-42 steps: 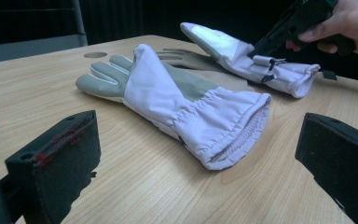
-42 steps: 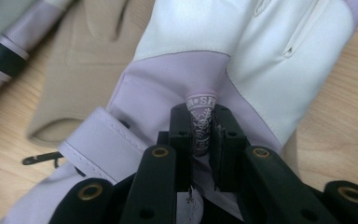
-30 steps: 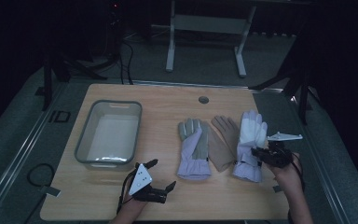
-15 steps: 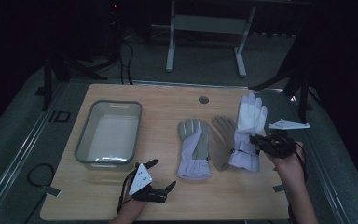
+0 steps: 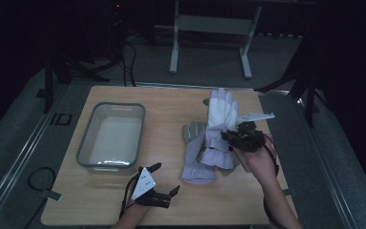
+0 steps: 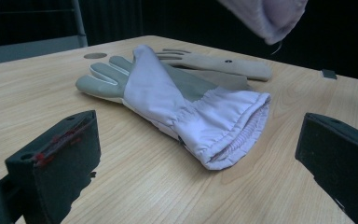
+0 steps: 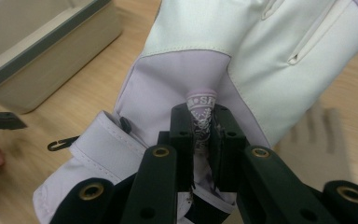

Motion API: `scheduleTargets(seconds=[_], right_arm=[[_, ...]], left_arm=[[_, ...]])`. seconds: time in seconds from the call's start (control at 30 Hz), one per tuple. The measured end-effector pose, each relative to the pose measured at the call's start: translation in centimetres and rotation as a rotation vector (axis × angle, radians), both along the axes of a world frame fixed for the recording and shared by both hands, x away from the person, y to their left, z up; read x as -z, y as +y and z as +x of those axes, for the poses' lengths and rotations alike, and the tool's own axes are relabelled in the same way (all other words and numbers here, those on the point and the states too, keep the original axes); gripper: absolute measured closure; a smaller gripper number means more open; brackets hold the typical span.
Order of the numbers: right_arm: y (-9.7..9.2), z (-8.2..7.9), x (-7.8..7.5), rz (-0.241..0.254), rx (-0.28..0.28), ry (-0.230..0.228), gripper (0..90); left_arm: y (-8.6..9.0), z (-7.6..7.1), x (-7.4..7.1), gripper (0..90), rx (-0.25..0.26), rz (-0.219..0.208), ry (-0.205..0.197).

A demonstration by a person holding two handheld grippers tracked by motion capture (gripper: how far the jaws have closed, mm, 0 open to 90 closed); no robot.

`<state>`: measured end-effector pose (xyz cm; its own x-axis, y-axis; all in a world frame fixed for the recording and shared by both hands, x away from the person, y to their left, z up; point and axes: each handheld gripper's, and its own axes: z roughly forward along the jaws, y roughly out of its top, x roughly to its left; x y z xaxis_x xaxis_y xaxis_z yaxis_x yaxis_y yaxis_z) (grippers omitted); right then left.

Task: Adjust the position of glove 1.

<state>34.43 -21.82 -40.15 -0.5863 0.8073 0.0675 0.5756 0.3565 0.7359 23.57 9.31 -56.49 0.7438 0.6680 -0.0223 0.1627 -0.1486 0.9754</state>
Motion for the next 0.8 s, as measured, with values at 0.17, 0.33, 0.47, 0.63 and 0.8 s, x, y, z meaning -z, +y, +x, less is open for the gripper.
scheduleTargets(seconds=[0.17,0.33,0.47,0.63,0.8], right_arm=[[2.5,-0.1,1.2,-0.005,-0.035,0.043,81.1],[4.1,-0.1,2.7,0.0,-0.028,0.073,81.1],[4.9,0.2,4.2,-0.029,-0.027,0.1,81.1],[5.2,0.8,5.8,-0.084,0.017,0.11,80.8],[5.6,1.4,8.0,-0.15,0.026,0.132,80.6]], left_arm=[[0.0,0.0,0.0,0.1,0.0,0.001,-0.001],[0.0,0.0,0.0,0.0,0.001,0.003,-0.002],[0.0,0.0,0.0,0.1,0.001,0.004,-0.001],[0.0,0.0,0.0,0.1,0.0,0.0,0.0],[0.0,0.0,0.0,0.1,0.0,0.002,-0.001]])
